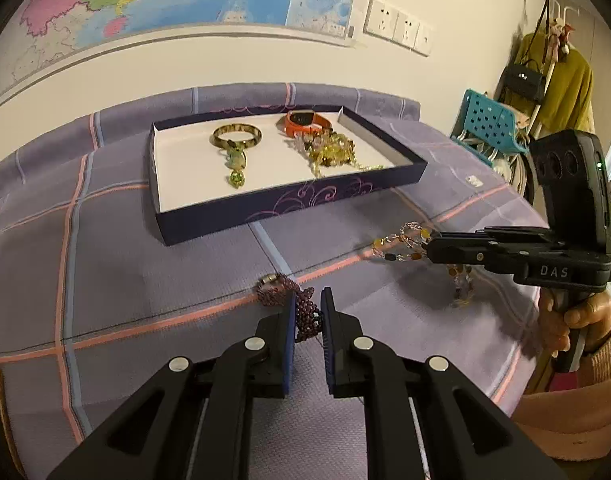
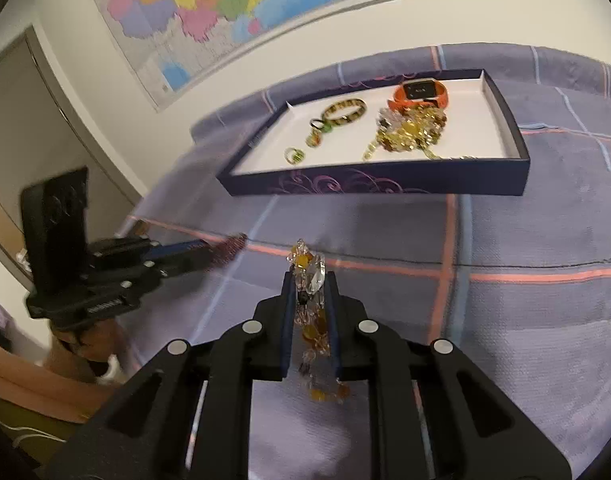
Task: Organize jewelry
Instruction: 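Lift the bead bracelet with the right tool while the left tool grasps the maroon strand, then carry the bracelet with the right tool over the tray while the left tool carries the maroon strand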
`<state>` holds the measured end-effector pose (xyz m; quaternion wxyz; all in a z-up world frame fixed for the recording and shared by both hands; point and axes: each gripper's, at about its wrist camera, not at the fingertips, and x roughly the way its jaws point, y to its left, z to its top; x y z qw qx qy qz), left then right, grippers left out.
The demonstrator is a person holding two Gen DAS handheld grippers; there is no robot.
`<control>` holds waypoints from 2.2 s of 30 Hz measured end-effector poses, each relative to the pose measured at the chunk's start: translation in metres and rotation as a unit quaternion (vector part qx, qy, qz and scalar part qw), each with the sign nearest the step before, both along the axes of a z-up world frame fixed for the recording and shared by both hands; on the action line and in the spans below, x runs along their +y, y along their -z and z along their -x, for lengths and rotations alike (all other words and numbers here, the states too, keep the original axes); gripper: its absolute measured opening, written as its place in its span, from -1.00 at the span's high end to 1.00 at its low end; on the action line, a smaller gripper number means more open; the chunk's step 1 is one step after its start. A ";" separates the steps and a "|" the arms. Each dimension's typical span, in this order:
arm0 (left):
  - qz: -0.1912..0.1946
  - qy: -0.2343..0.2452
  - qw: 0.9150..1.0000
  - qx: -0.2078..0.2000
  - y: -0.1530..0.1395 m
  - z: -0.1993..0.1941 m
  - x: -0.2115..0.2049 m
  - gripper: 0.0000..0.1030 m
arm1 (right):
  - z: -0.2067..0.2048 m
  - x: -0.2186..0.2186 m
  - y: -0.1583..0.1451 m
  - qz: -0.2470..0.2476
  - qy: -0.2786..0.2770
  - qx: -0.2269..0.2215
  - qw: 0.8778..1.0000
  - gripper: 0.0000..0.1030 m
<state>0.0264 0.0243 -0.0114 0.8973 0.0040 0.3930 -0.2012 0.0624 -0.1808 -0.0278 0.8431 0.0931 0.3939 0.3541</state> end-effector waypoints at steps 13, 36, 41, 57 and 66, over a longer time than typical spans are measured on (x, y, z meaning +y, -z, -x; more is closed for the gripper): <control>0.019 -0.005 1.000 -0.016 -0.017 0.003 0.005 0.80 | -0.003 -0.009 -0.025 -0.057 -0.006 -0.006 0.998 0.72; 0.004 -0.010 0.998 -0.067 -0.053 0.006 0.002 0.80 | -0.008 -0.016 -0.047 -0.081 -0.004 -0.035 0.996 0.72; 0.003 -0.013 0.997 -0.073 -0.059 0.003 0.002 0.80 | -0.012 -0.016 -0.053 -0.087 -0.008 -0.042 0.995 0.72; 0.001 -0.015 0.996 -0.092 -0.075 -0.011 0.000 0.80 | -0.028 -0.016 -0.070 -0.097 -0.005 -0.057 0.994 0.72; -0.003 -0.020 0.994 -0.106 -0.086 -0.022 0.002 0.80 | -0.037 -0.019 -0.079 -0.101 -0.001 -0.067 0.993 0.72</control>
